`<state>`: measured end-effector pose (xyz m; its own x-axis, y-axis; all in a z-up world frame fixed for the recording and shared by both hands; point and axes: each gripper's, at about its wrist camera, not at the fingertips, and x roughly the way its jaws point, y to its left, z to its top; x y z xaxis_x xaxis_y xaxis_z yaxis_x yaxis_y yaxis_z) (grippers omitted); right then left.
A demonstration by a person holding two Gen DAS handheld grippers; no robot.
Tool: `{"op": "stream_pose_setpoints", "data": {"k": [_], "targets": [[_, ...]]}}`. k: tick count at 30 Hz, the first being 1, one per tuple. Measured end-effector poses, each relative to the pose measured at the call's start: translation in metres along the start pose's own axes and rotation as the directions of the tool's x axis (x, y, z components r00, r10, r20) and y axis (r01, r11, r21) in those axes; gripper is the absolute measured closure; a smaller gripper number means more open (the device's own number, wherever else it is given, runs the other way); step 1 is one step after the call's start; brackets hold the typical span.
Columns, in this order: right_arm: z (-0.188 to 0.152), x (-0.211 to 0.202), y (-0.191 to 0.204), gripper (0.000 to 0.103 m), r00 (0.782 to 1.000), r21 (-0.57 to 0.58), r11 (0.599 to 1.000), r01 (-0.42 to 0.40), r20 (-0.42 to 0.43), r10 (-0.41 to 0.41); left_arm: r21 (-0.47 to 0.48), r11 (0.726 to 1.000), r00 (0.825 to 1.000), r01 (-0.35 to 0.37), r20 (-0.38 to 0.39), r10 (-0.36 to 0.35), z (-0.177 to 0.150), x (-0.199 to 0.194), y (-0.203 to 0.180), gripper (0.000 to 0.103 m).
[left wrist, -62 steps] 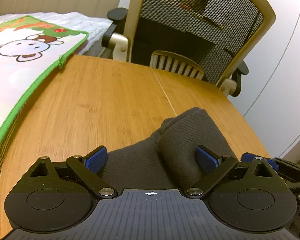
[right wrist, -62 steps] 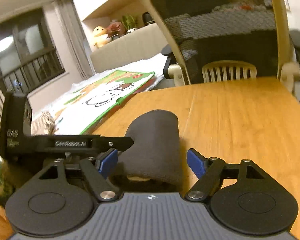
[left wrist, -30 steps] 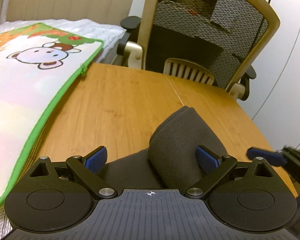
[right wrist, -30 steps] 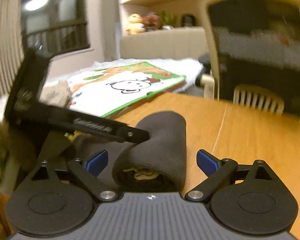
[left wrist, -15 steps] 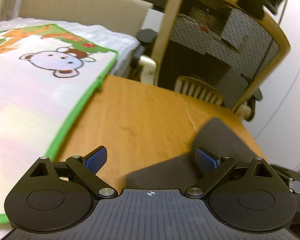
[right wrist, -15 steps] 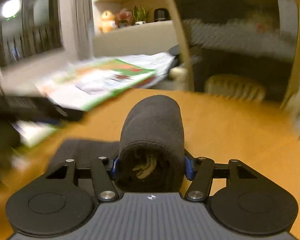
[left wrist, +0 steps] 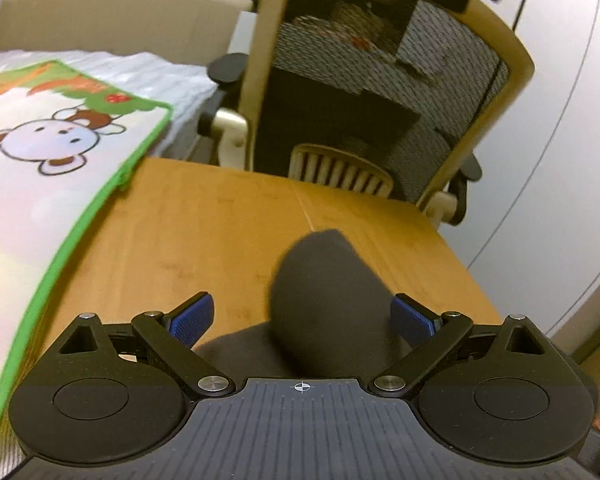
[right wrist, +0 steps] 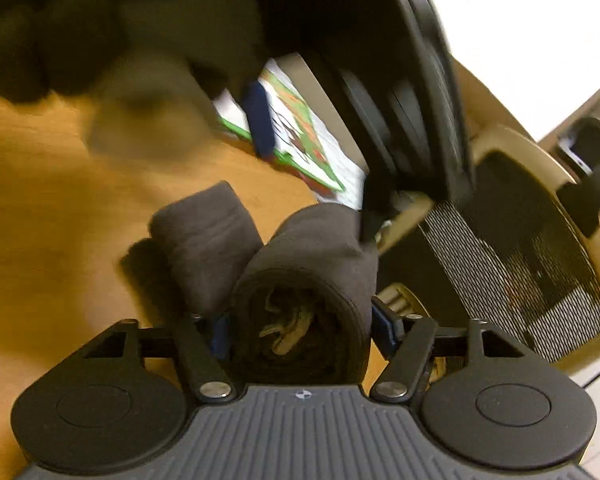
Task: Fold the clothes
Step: 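Open the right tool and regrasp the top of the grey roll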
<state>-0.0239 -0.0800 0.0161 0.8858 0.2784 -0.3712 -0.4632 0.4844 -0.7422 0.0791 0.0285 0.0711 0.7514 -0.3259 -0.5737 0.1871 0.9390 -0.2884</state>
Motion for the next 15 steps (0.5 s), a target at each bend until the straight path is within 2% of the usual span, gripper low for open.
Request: {"op": "stream_pose_setpoints", "data": {"k": [2,4,5,6,7,8,11,13,15], "targets": [[0.002,-0.005,-0.003,0.025,0.999,0.043,0.998,-0.046,0.017,0.046,0.017,1.0,1.0,-0.014,-0.009,0.014,-0.004,0.006,0.0,0.003],[0.001,-0.012,-0.02,0.016,0.992,0.156,0.979,-0.129,0.036,0.124,0.01,0.999,0.999,-0.03,-0.016,0.031,-0.01,0.008,0.009,0.003],[0.0,-0.016,-0.028,0.012,0.985,0.213,0.962,-0.17,0.049,0.163,0.002,0.999,0.999,-0.044,-0.018,0.044,-0.012,0.008,0.015,0.003],[-0.002,-0.02,-0.041,0.0,0.975,0.29,0.931,-0.222,0.076,0.209,-0.006,0.998,0.998,-0.058,-0.021,0.058,-0.014,0.006,0.022,0.003],[-0.008,-0.022,-0.054,0.0,0.962,0.377,0.885,-0.273,0.11,0.249,-0.013,0.997,0.997,-0.072,-0.023,0.072,-0.015,0.005,0.028,0.003],[-0.014,-0.024,-0.068,0.0,0.947,0.46,0.828,-0.322,0.148,0.285,-0.02,0.997,0.996,-0.08,-0.025,0.08,-0.017,0.004,0.033,0.002],[-0.039,-0.004,-0.093,0.0,0.92,0.671,0.636,-0.38,0.204,0.334,-0.038,0.996,0.996,-0.083,-0.029,0.082,-0.022,0.001,0.043,0.002],[-0.055,0.009,-0.109,0.0,0.902,0.781,0.478,-0.402,0.246,0.356,-0.049,0.996,0.997,-0.077,-0.028,0.076,-0.024,0.0,0.046,0.002],[-0.072,0.028,-0.121,0.001,0.888,0.871,0.296,-0.392,0.274,0.369,-0.065,0.996,0.997,-0.067,-0.028,0.066,-0.025,0.0,0.049,0.002]]}}
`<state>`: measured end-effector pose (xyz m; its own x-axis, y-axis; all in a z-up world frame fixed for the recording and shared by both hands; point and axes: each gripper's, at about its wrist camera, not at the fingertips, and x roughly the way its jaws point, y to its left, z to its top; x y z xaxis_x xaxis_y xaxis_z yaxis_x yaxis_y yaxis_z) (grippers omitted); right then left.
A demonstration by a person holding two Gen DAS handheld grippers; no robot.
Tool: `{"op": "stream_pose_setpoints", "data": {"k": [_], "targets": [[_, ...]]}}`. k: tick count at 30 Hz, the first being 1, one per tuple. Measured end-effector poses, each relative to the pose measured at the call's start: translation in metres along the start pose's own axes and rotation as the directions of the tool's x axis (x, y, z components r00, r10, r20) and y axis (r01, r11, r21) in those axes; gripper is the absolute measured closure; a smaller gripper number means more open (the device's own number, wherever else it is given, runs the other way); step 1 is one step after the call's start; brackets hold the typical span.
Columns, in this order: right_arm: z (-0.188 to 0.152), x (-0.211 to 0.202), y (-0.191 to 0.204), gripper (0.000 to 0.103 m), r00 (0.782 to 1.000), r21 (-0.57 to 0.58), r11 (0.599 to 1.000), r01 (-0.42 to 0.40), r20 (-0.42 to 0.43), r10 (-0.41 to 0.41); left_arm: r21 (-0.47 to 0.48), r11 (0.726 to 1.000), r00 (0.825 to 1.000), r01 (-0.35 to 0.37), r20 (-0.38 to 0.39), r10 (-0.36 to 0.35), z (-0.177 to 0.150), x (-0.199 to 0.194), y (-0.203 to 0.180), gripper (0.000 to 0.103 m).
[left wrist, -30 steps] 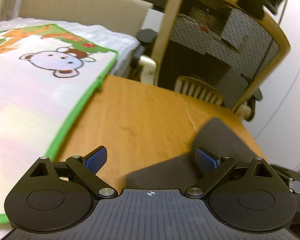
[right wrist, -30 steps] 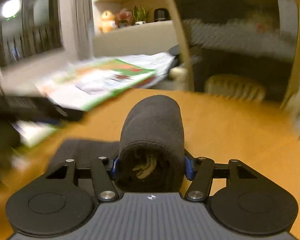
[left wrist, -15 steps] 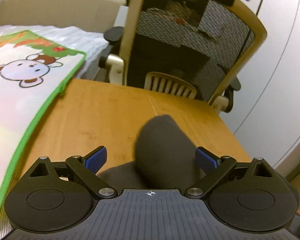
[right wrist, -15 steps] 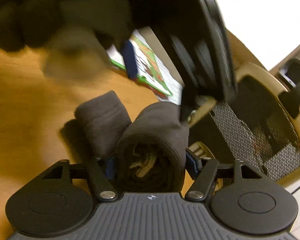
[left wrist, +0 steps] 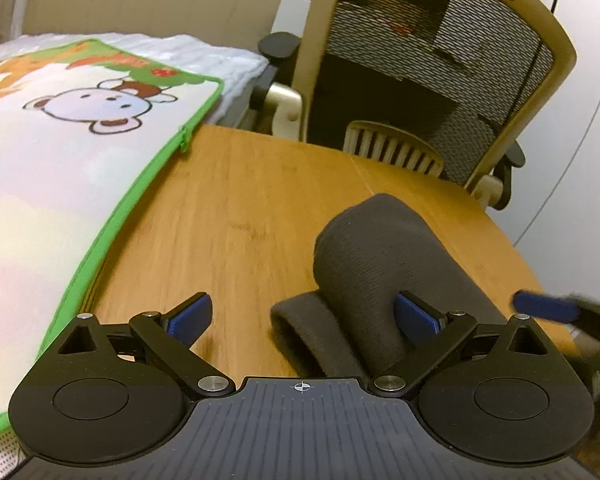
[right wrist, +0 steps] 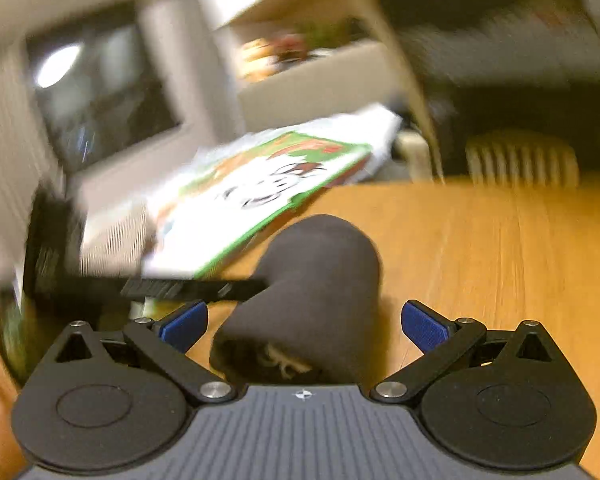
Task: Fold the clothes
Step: 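Open the right tool and regrasp the top of the grey roll, then roll the grey pants forward with the right tool toward the waistband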
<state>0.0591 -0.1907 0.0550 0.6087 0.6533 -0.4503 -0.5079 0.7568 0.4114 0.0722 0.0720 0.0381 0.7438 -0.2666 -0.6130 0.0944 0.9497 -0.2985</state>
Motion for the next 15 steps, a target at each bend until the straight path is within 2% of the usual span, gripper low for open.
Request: {"op": "stream_pose_setpoints", "data": {"k": [2,3,5,7,8,10,15], "targets": [[-0.001,0.021,-0.025,0.012,1.0,0.18,0.984,-0.004,-0.023,0.009,-0.021,1.0,1.0,0.014,-0.002,-0.014,0.0,0.0,0.004,0.002],[-0.005,0.028,-0.025,0.017,0.999,0.188,0.982,-0.001,-0.044,0.01,-0.033,0.999,1.0,0.016,-0.001,-0.016,0.0,-0.001,0.007,0.002],[-0.013,0.041,-0.024,0.017,0.996,0.193,0.981,0.005,-0.085,0.012,-0.062,0.998,1.0,0.013,0.009,-0.013,0.002,-0.006,0.014,0.003],[-0.016,0.045,0.007,0.017,0.995,0.015,0.998,0.059,-0.086,-0.057,-0.102,0.995,0.999,0.015,0.034,-0.012,0.005,-0.016,0.024,0.004],[-0.017,0.047,0.023,0.017,0.992,-0.077,0.993,0.087,-0.082,-0.093,-0.114,0.993,0.999,0.02,0.047,-0.015,0.006,-0.02,0.027,0.004],[-0.022,0.052,0.042,0.017,0.99,-0.161,0.982,0.1,-0.082,-0.114,-0.121,0.992,0.997,0.039,0.067,-0.031,0.008,-0.028,0.027,0.004],[-0.03,0.061,0.05,0.008,0.989,-0.173,0.979,0.103,-0.084,-0.118,-0.068,0.998,0.999,-0.012,0.029,0.014,-0.005,-0.024,0.022,0.002]]}}
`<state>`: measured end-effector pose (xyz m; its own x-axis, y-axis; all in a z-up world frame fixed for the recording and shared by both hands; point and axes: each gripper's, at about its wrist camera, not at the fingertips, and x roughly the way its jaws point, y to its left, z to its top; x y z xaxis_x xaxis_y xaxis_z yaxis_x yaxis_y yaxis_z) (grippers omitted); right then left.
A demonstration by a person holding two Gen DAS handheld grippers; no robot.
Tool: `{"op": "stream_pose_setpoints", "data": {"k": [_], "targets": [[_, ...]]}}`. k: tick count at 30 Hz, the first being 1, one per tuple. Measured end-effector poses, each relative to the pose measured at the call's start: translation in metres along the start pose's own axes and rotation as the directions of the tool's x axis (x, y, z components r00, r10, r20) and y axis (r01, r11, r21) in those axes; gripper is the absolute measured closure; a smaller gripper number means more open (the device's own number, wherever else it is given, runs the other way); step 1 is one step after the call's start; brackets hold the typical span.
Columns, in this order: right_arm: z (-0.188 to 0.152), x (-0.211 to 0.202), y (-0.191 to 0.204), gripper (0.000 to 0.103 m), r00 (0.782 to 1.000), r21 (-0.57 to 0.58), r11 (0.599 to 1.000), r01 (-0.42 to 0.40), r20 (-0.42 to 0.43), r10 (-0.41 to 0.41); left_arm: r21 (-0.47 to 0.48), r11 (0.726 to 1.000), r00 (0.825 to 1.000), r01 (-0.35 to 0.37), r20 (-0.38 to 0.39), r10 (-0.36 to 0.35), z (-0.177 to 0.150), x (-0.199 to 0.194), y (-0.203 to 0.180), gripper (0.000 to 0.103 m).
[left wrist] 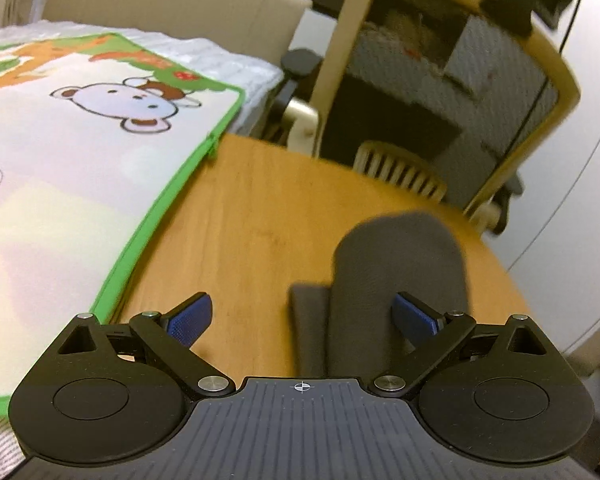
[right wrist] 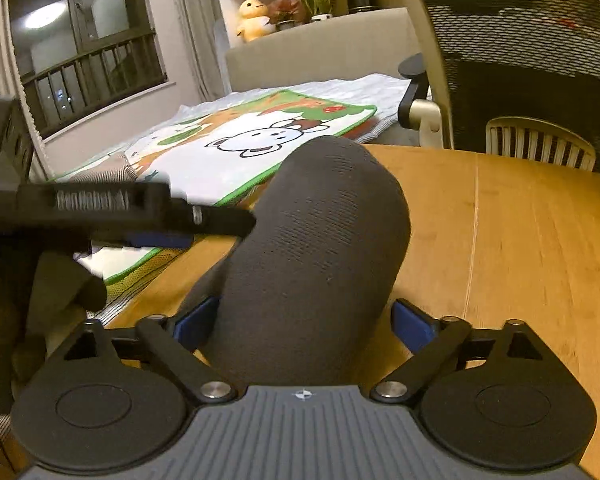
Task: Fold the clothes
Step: 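Roll the grey pants forward with the right tool toward the waistband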
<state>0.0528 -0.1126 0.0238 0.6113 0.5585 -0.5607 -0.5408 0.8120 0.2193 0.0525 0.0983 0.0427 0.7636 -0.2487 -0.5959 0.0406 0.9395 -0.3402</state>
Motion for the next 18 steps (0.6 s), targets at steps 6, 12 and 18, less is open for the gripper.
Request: {"op": "stream_pose_setpoints", "data": {"k": [6,12,18], "targets": [[0.004,-0.008,-0.009,0.008,0.999,0.064,0.997,-0.033,0.02,0.031,-0.077,0.997,1.0,0.027,-0.003,-0.027,-0.013,0.014,0.017,0.0],[0.005,-0.01,-0.027,0.005,0.997,0.104,0.993,-0.057,0.05,0.052,-0.053,0.998,0.999,0.04,0.007,-0.04,-0.011,0.025,0.009,0.0],[0.008,-0.023,-0.061,0.007,0.993,0.286,0.953,-0.102,0.093,0.079,-0.044,0.998,0.999,0.053,0.012,-0.052,-0.011,0.029,0.006,0.0]]}}
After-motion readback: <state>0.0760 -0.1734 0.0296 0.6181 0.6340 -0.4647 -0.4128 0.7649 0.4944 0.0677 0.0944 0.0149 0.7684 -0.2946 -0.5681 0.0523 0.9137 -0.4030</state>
